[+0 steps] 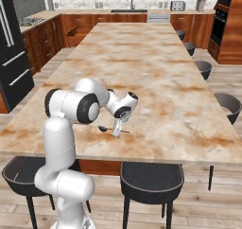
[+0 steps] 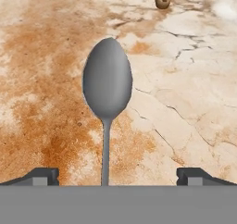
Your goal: Pick up the metallic utensils from the counter and place them in the open drawer. Make sure not to pick up any wooden utensils.
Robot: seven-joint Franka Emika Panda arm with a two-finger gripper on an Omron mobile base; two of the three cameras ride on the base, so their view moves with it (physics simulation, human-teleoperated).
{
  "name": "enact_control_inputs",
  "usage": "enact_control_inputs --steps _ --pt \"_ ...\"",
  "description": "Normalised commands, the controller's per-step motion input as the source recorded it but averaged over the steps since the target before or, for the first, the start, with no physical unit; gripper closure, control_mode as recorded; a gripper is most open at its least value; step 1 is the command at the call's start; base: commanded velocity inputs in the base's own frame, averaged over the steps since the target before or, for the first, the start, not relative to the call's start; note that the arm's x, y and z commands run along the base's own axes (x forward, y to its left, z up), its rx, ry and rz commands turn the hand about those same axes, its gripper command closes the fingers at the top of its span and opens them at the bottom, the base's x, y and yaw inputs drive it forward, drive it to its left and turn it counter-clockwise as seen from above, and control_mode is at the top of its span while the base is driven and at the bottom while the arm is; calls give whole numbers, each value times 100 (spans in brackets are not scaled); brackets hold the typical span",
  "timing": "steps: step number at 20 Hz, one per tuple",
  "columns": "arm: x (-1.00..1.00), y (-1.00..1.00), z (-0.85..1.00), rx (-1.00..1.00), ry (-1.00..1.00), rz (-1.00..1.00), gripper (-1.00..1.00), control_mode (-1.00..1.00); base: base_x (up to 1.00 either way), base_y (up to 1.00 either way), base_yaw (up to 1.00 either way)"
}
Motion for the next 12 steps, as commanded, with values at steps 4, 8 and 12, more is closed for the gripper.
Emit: enact_control_inputs --steps 4,8,12 --pt "1 25 -45 -15 0 0 100 -100 0 0 0" --pt "0 18 -28 -4 0 0 100 -100 0 0 0" --pt "0 14 -10 0 -8 -1 100 -100 0 0 0"
